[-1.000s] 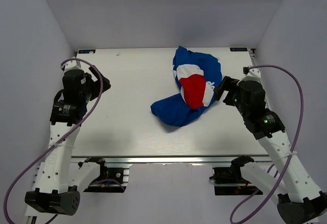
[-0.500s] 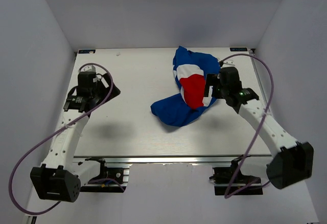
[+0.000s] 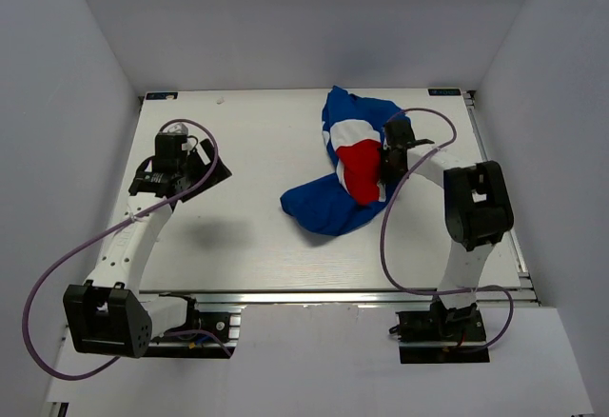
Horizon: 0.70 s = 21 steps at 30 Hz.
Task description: Zip up the jacket
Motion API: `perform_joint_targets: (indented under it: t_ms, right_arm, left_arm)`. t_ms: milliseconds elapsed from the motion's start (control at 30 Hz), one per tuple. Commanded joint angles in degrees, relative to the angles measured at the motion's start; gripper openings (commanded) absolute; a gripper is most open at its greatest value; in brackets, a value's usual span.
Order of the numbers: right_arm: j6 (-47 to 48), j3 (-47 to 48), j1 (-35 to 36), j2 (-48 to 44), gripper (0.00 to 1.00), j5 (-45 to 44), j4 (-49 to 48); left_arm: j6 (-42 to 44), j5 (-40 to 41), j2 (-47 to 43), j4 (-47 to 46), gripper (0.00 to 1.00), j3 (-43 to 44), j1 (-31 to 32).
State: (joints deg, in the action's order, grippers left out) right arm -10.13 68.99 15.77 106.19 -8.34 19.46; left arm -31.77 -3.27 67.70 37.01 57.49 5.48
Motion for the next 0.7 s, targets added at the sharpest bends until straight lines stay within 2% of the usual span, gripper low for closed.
perform_joint_targets:
  t_ms: [0, 33, 100, 400, 467, 667]
  right_arm:
    - [0.9, 7.37, 0.23, 2.87, 0.12, 7.88, -0.66]
    - [0.47, 8.95, 0.4, 2.79, 0.0, 7.72, -1.18]
    - [0.81, 10.02, 1.36, 1.22, 0.0, 6.85, -1.71]
    - [2.67, 13.44, 5.93, -23.8, 0.0, 7.29, -5.4]
    - [1.96, 15.98, 6.29, -26.72, 0.0, 7.9, -4.18]
    - [2.39, 23.97, 7.43, -35.78, 0.0, 19.65, -3.99]
  left_arm:
    - [0.31, -0.6, -1.61, -2.12, 0.98, -0.63, 0.06]
    - [-0.13, -0.34, -1.87, -2.47, 0.98, -1.06, -0.03]
    - [-0.75, -0.51, -2.57, -3.61, 0.98, -1.33, 0.06]
    - [-1.28, -5.68, -4.86, -6.51, 0.98, -3.79, 0.06]
    - [-1.1, -6.75, -4.86, -6.52, 0.98, -4.14, 0.06]
    - [-0.58, -7.72, -7.49, -6.25, 0.98, -4.67, 0.06]
